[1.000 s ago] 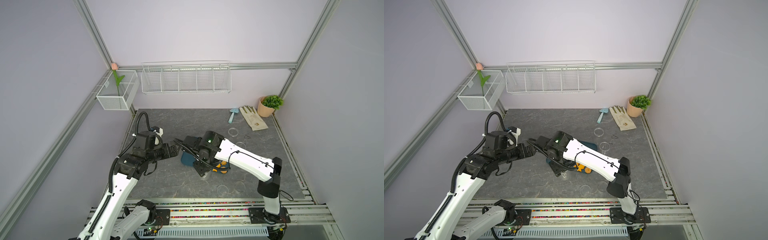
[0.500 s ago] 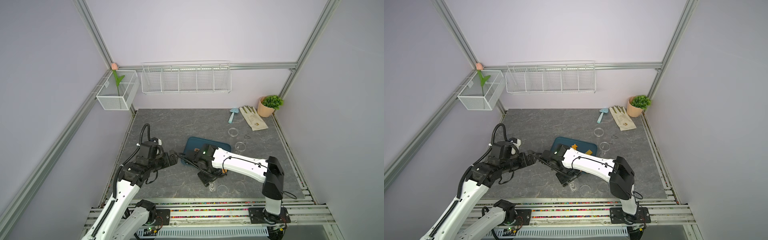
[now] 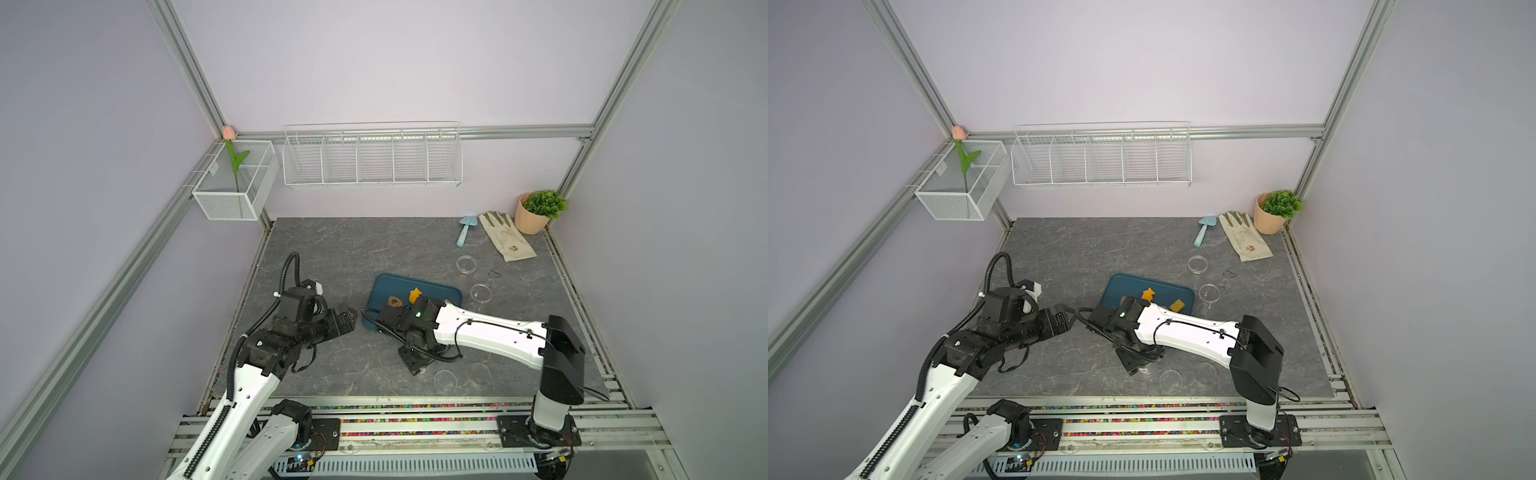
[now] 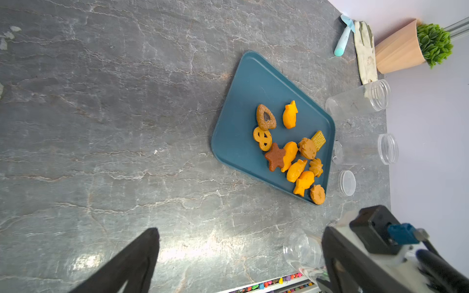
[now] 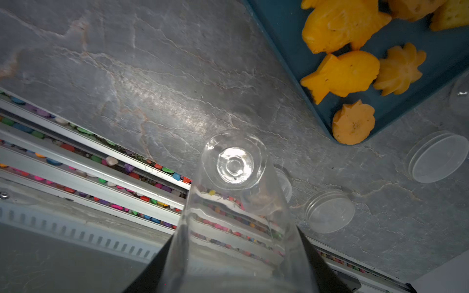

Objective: Pour the cookies out of the jar
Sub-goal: Place the jar at the center of the board.

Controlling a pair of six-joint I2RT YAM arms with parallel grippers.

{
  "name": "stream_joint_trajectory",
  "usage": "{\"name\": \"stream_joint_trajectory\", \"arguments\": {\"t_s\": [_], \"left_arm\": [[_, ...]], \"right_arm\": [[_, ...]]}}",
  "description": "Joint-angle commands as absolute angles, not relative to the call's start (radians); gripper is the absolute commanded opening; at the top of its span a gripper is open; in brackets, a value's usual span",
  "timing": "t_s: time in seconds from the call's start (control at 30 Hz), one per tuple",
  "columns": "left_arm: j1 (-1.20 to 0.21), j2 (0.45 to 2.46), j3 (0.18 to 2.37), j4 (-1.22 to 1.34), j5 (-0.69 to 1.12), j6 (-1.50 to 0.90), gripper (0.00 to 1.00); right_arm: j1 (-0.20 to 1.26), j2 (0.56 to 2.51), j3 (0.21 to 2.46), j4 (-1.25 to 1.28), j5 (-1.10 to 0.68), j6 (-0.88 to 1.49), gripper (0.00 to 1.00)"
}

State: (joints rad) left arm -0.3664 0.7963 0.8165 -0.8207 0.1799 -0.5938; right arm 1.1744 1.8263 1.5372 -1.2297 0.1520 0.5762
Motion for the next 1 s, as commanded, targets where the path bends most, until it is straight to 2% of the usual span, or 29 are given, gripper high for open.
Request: {"name": "stream_joint_trajectory", "arguments": {"t_s": [0.0, 0.47, 0.77, 0.97], "left_arm": [[-0.363, 0.78, 0.805, -0.827, 0.171, -0.6, 1.0], [-0.363, 0.777, 0.804, -0.839, 0.18, -0.59, 1.0], [-0.363, 0.797, 0.822, -0.847, 0.175, -0.559, 1.0], [-0.362, 0.804, 0.822, -0.836, 0.175, -0.553, 1.0]], "right_arm": [[1.182, 1.811, 1.514, -1.198, 0.184, 0.586, 0.59], [1.182, 1.847, 1.466, -1.127, 0.195, 0.571, 0.61], [1.181, 1.867, 1.467, -1.126, 0.19, 0.572, 0.69], [1.181, 1.875, 1.466, -1.127, 0.186, 0.577, 0.7]]}}
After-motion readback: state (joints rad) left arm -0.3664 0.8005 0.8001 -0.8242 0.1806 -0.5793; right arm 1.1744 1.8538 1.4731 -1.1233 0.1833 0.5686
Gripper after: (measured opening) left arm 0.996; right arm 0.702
